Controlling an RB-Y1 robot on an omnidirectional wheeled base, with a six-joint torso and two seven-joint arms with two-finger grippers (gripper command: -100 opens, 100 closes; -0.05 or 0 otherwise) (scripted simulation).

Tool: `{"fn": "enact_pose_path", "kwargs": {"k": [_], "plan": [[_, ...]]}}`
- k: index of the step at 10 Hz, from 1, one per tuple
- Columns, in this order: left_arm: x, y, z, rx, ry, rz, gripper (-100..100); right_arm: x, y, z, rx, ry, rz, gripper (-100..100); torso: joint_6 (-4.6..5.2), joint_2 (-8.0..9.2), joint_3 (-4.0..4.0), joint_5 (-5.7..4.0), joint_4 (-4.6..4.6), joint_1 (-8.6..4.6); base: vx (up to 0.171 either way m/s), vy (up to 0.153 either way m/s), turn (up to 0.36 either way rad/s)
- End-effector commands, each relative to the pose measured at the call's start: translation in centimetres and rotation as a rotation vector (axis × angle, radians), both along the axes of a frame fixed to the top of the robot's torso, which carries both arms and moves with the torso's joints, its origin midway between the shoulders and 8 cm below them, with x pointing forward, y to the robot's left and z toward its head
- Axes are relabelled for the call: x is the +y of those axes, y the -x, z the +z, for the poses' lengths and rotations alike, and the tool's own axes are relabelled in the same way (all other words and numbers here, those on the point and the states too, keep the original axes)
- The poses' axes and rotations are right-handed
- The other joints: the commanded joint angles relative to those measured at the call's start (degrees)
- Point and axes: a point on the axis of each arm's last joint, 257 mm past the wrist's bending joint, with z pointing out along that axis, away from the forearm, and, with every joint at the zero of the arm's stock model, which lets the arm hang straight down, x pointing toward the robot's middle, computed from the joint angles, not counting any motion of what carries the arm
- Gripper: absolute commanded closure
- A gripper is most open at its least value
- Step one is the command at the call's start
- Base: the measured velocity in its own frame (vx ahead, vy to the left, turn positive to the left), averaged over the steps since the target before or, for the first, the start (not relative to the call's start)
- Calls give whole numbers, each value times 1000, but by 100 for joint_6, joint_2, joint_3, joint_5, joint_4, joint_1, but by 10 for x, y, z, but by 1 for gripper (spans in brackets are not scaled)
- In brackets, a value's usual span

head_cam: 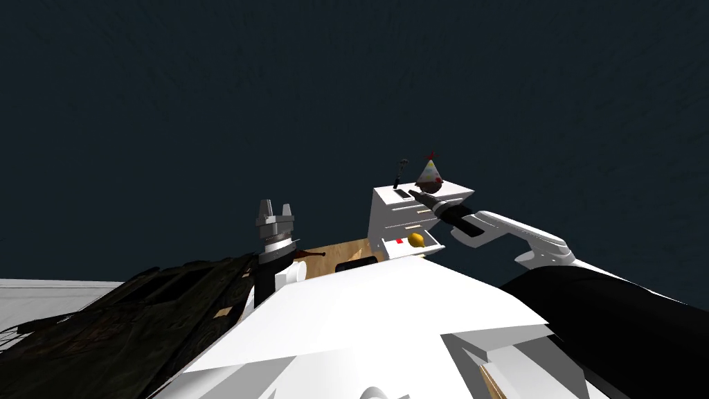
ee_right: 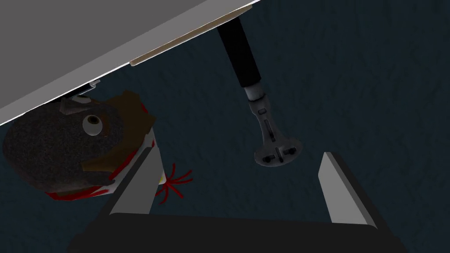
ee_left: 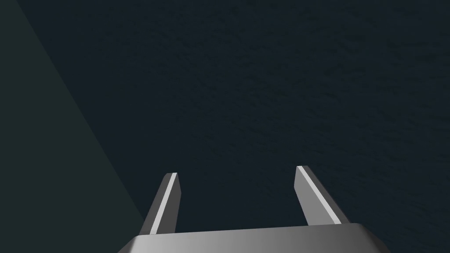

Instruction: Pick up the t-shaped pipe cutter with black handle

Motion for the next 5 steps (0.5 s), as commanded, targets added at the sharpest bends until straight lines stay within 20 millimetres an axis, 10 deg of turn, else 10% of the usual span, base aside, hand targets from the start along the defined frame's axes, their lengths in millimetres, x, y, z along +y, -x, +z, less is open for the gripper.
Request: {"fn": "enact_pose_path", "kwargs": {"k": [1, 5], "plan": [[0, 0, 0, 0, 0, 0, 0, -15, -5, 5, 13, 64, -18, -100, 0, 0, 0, 0, 0, 0, 132, 130, -69], [0, 0, 0, 0, 0, 0, 0, -32, -19, 22, 33, 198, -24, -100, -3, -27, -17, 4, -8, 10, 166, 124, -56]]}}
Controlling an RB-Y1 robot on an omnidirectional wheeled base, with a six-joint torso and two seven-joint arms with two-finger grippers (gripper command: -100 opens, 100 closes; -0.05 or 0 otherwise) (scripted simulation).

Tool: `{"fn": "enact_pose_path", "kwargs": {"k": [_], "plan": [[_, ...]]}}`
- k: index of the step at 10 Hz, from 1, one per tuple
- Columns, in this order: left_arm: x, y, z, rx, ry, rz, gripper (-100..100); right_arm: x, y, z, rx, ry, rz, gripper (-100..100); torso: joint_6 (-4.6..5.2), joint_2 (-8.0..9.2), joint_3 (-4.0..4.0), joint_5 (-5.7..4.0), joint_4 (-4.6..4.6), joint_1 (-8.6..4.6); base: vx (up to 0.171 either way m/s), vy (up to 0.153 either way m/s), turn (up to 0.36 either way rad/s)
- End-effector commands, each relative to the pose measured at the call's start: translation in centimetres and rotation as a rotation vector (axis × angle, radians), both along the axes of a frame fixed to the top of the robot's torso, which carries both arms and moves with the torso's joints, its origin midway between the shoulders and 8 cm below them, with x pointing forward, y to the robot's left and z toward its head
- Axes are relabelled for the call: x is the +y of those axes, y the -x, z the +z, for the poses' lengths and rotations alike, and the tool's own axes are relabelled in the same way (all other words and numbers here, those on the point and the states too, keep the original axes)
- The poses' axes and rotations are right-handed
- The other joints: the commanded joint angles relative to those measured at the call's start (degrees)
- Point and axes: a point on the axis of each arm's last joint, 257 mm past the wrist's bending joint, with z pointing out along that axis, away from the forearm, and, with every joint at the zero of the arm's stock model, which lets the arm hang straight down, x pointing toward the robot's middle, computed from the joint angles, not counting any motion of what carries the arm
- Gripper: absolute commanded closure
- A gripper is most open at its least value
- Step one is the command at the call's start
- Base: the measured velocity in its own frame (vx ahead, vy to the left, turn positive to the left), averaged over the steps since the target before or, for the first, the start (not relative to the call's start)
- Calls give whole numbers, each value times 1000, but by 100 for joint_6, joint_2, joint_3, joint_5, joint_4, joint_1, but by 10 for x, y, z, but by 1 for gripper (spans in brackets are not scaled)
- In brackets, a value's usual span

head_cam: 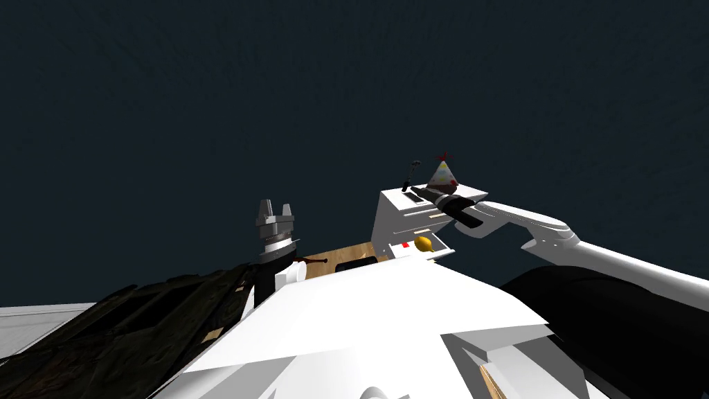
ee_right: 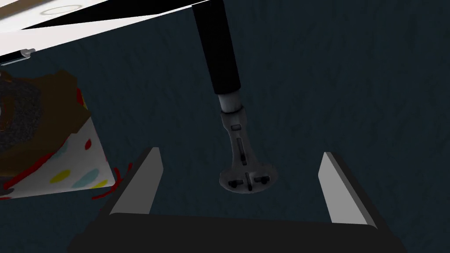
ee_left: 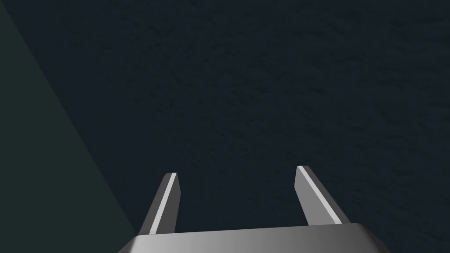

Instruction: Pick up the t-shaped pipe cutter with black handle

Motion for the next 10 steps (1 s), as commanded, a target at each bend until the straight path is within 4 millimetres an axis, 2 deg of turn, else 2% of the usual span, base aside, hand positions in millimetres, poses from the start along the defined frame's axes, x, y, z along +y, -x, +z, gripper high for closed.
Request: {"fn": "enact_pose_path", "kwargs": {"k": [1, 5, 7, 8, 9, 10], "plan": [[0, 0, 0, 0, 0, 0, 0, -9, -5, 7, 6, 57, -7, -100, 0, 0, 0, 0, 0, 0, 134, 69, -80], [0, 0, 0, 0, 0, 0, 0, -27, -18, 26, 13, 167, -23, -100, 0, -13, -8, 0, -3, 2, 150, 82, -64], [0, 0, 0, 0, 0, 0, 0, -37, -22, 34, 14, 209, -38, -100, 0, -3, -2, -5, -1, -20, 117, 1, -60], [0, 0, 0, 0, 0, 0, 0, -32, -20, 30, 14, 194, -32, -100, 1, -1, -1, -10, 0, -38, 55, -14, -8], [0, 0, 0, 0, 0, 0, 0, -33, -20, 31, 13, 197, -34, 0, 0, 18, 9, -12, 3, -40, 10, -1, 5], [0, 0, 0, 0, 0, 0, 0, -42, -25, 19, 37, 191, -39, -100, 2, 35, 20, -11, 8, -37, -121, -32, 338]]}}
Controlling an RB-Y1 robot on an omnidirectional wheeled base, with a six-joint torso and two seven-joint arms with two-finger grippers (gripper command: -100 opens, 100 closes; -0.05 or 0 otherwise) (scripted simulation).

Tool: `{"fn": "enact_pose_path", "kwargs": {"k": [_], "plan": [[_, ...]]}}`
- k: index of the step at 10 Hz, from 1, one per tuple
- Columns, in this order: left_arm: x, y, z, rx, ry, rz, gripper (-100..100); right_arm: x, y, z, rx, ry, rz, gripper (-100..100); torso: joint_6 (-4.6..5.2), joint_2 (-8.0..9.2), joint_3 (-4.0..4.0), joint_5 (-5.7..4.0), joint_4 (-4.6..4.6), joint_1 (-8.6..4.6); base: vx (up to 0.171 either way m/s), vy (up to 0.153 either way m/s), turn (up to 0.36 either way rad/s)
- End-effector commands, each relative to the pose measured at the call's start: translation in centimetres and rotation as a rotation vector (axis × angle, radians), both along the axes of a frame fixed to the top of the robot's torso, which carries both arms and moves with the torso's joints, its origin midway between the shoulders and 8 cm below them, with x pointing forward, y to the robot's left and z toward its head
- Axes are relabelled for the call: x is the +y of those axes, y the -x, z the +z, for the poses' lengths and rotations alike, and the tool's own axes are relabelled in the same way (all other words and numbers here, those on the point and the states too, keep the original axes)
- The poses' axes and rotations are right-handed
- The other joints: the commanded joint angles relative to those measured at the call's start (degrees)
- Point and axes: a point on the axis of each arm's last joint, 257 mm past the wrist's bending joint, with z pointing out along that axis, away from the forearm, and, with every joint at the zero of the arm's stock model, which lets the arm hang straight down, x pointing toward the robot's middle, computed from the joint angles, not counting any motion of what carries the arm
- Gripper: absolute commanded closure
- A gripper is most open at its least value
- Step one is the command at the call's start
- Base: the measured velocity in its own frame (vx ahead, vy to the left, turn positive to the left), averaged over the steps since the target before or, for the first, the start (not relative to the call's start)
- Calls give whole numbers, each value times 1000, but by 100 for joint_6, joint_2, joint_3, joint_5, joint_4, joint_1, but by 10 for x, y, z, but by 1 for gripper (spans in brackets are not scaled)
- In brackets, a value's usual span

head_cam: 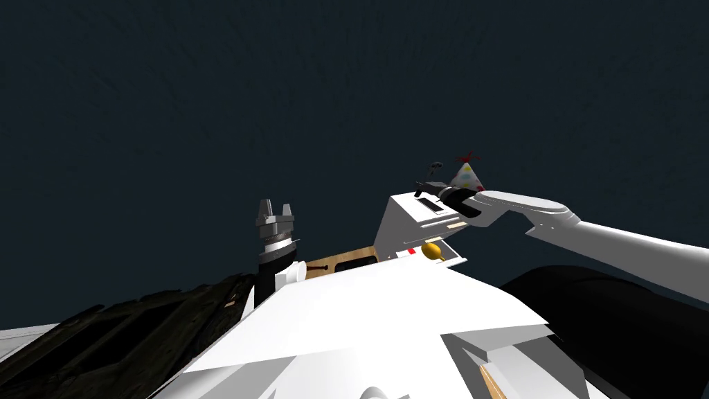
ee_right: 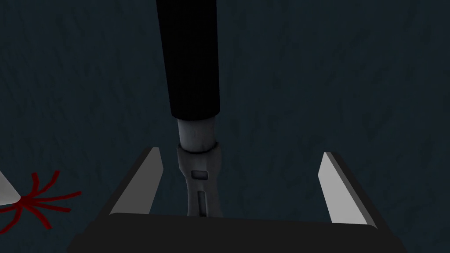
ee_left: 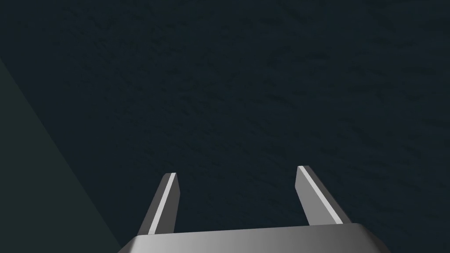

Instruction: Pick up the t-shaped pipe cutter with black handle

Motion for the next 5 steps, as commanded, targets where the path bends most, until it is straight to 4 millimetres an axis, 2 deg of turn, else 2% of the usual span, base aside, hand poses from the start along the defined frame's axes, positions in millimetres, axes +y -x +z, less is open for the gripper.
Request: {"fn": "enact_pose_path", "kwargs": {"k": [1, 2, 3, 4, 5], "plan": [[0, 0, 0, 0, 0, 0, 0, -11, -6, -5, 7, 2, -13, -100, 0, 0, 0, 0, 0, 0, -170, -42, 278], [0, 0, 0, 0, 0, 0, 0, -22, -8, 0, -4, 6, -33, -100, 8, 23, 16, -1, 8, -4, -91, -14, 23], [0, 0, 0, 0, 0, 0, 0, -32, -8, 3, -11, 11, -54, -100, 14, 14, 12, -1, 8, 1, -22, 6, -47], [0, 0, 0, 0, 0, 0, 0, -35, -8, 3, -10, 11, -58, -100, 13, -5, 1, 1, 3, 7, 7, 11, -10], [0, 0, 0, 0, 0, 0, 0, -41, -11, -9, 14, 7, -61, -100, 11, -20, -8, 2, -1, 11, -119, -22, 336]]}}
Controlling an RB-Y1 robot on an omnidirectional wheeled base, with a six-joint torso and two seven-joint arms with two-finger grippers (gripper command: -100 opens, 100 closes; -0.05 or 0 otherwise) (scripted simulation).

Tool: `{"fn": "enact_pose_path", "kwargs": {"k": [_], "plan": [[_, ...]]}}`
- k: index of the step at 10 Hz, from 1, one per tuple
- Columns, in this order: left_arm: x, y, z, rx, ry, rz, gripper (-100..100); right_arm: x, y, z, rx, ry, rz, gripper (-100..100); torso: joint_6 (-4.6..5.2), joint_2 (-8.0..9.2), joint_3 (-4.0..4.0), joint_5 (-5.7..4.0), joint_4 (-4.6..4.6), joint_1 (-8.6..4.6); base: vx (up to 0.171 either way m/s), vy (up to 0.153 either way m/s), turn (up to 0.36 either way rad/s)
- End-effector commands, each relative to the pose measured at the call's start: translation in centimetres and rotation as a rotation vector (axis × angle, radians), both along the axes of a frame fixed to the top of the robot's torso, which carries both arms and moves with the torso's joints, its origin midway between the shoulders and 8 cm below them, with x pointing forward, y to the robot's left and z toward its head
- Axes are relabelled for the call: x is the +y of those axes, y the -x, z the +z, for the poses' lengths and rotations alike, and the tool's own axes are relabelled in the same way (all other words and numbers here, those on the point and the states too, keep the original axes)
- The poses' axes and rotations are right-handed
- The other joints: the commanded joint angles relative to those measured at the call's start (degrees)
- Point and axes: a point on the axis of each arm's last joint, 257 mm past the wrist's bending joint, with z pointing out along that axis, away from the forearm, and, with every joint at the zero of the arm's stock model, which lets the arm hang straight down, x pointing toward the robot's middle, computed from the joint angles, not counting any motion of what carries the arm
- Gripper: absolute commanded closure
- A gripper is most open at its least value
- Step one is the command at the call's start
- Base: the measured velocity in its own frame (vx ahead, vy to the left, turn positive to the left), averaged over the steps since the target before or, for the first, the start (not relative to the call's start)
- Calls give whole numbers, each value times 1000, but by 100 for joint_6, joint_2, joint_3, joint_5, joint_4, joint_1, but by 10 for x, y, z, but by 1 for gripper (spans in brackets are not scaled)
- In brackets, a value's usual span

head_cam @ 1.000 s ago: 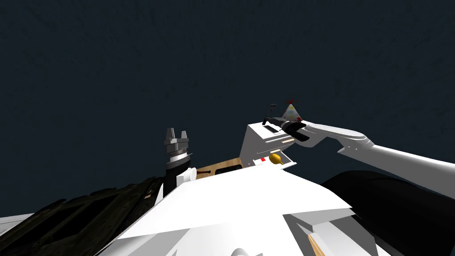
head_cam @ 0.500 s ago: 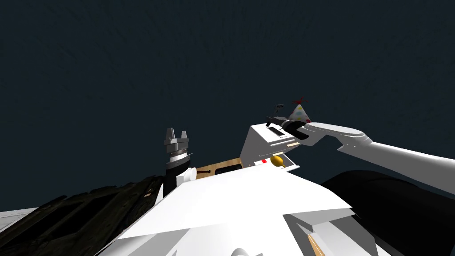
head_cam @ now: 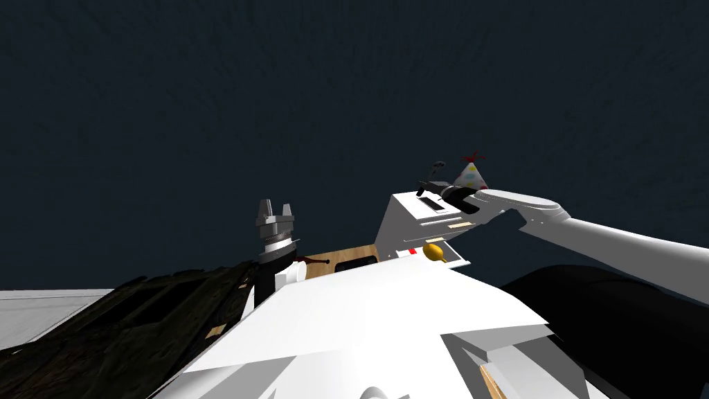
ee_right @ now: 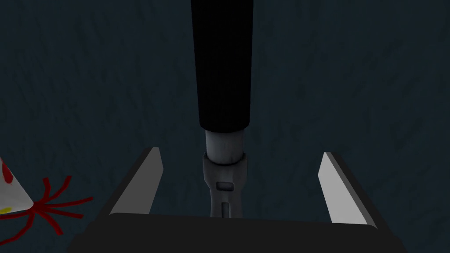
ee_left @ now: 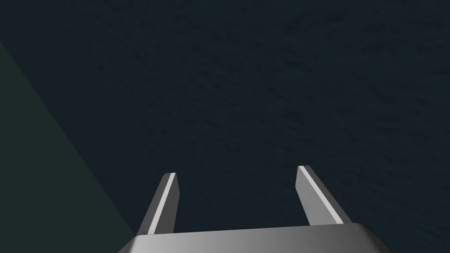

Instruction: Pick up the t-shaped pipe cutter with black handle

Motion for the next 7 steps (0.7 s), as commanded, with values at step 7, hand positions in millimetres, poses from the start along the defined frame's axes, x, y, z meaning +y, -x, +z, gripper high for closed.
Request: {"fn": "enact_pose_path", "kwargs": {"k": [7], "plan": [[0, 0, 0, 0, 0, 0, 0, -63, -14, 2, -10, 9, -108, -100, 14, 3, 5, 1, 5, 4, -90, -5, 124]]}}
